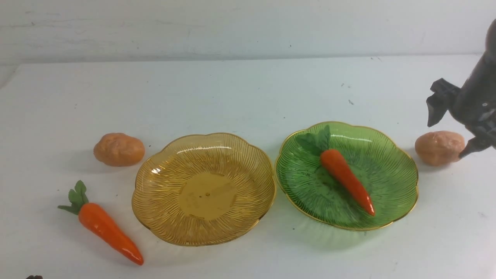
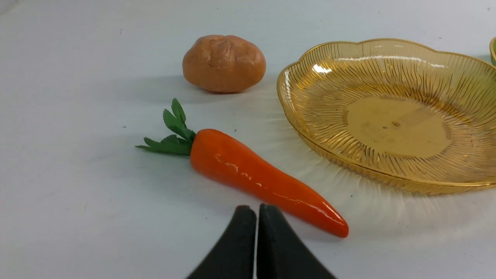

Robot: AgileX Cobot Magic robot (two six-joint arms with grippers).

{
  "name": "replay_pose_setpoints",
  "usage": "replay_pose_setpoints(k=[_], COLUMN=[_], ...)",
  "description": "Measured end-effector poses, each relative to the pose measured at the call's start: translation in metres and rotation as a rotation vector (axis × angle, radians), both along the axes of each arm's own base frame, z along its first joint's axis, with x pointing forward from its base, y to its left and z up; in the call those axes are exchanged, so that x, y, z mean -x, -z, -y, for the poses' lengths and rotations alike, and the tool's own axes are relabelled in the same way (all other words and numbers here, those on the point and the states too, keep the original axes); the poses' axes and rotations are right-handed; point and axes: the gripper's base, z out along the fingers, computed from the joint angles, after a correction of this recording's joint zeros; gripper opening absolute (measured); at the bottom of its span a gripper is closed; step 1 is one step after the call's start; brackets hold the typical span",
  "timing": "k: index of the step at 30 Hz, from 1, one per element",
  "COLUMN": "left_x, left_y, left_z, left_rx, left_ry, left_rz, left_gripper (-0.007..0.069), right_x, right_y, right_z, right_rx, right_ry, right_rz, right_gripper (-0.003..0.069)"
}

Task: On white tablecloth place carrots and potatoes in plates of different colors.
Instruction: 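Pick up the potato from the right side of the table and place it in a plate with the right gripper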

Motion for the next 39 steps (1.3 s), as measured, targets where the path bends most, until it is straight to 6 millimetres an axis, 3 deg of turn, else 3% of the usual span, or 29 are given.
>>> replay_pose_setpoints(k=[10, 14, 17, 22, 26, 29, 32, 34, 36, 39], left_x=[0.0, 0.0, 0.0, 0.0, 0.0, 0.0, 0.0, 0.0, 0.0, 0.0], left_y=[0.0, 0.0, 0.0, 0.0, 0.0, 0.0, 0.0, 0.0, 0.0, 0.0], left_z=[0.0, 0.0, 0.0, 0.0, 0.0, 0.0, 0.0, 0.0, 0.0, 0.0], left_rx=[0.0, 0.0, 0.0, 0.0, 0.0, 0.0, 0.0, 0.0, 0.0, 0.0], left_ry=[0.0, 0.0, 0.0, 0.0, 0.0, 0.0, 0.0, 0.0, 0.0, 0.0], left_rz=[0.0, 0.0, 0.0, 0.0, 0.0, 0.001, 0.001, 0.001, 0.001, 0.001], left_gripper=[-0.0003, -0.0003, -0.0003, -0.0003, -0.0003, -0.0003, -0.0003, -0.0003, -0.0003, -0.0003], right_x=[-0.001, -0.009, -0.021, -0.035, -0.034, -0.03, -0.017, 0.002, 0.021, 0.037], right_y=[0.0, -0.027, -0.064, -0.123, -0.155, -0.158, -0.148, -0.128, -0.113, -0.092], right_z=[0.006, 0.018, 0.023, 0.009, -0.048, -0.091, -0.166, -0.232, -0.275, -0.309], right_rx=[0.021, 0.039, 0.085, 0.08, -0.051, -0.097, -0.131, -0.129, -0.079, 0.027], right_ry=[-0.137, -0.264, -0.414, -0.664, -0.921, -1.061, -1.281, -1.488, -1.635, -1.762], right_rz=[-0.034, -0.03, 0.044, 0.271, 0.467, 0.511, 0.508, 0.462, 0.412, 0.343], right_gripper=[0.0547, 0.0547, 0.0547, 0.0547, 0.0547, 0.0547, 0.0547, 0.0547, 0.0547, 0.0547])
